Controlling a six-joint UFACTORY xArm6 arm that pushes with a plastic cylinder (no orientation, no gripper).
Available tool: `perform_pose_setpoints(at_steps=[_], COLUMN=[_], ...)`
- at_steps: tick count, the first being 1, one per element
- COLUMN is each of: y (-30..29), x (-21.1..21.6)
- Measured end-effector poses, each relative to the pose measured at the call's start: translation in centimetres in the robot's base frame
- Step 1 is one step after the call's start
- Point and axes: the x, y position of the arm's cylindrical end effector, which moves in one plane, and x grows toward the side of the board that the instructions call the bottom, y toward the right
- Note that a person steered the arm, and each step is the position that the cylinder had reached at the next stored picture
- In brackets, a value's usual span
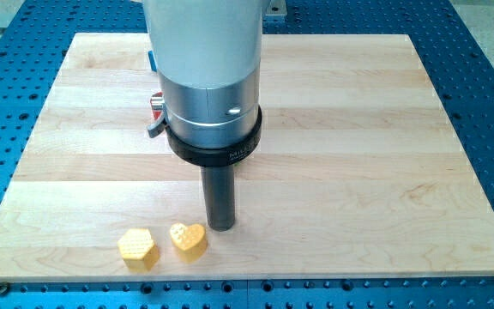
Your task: Place your arm at the top right of the heart
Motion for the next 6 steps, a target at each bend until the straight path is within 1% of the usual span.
perform_pose_setpoints(at_steps=[2,4,6], y=[0.1,1.5,3.4], x=[-0.2,-0.7,-2.6])
